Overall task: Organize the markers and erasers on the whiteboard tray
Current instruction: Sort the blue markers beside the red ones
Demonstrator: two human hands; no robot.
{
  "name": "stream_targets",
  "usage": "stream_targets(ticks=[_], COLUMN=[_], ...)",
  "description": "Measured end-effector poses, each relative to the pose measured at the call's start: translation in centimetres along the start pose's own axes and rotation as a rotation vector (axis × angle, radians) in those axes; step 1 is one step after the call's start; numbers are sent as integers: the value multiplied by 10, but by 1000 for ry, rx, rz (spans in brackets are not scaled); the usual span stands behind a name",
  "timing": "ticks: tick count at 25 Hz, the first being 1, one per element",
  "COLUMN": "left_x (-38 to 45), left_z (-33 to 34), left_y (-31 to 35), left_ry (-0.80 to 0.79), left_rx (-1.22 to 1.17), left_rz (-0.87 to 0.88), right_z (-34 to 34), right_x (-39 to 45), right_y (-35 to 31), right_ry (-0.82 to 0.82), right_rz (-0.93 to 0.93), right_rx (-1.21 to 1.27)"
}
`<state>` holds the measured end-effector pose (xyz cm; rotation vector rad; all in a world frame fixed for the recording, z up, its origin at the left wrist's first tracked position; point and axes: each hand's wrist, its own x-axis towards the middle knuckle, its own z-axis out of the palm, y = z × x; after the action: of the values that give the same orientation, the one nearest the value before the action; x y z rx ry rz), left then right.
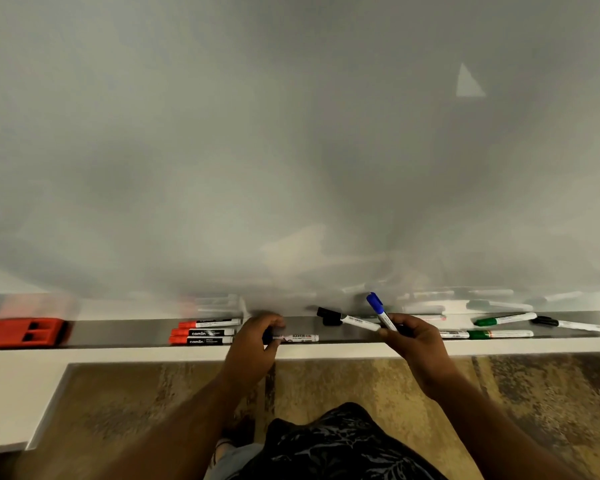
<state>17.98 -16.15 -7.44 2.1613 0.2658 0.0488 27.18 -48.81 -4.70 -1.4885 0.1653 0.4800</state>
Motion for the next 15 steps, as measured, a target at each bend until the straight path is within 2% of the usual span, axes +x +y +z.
stream_targets(ticks=[3, 8, 12, 15], left_x=[-1, 1, 0, -8], left_z=[1, 4, -4, -25], left_y=[9, 35, 33, 21], left_ry=[55, 3, 72, 196], left_rx=[-189, -628, -662, -632], left_rz=[-61, -283, -349, -345], right_z=[13, 50, 69, 74], right_x=[0, -3, -4, -1], right_y=[1, 3, 7, 16], right_ry=[-21, -102, -89, -7], right_rz=[-5, -26, -94, -309], right_rx=[-19, -101, -226, -553])
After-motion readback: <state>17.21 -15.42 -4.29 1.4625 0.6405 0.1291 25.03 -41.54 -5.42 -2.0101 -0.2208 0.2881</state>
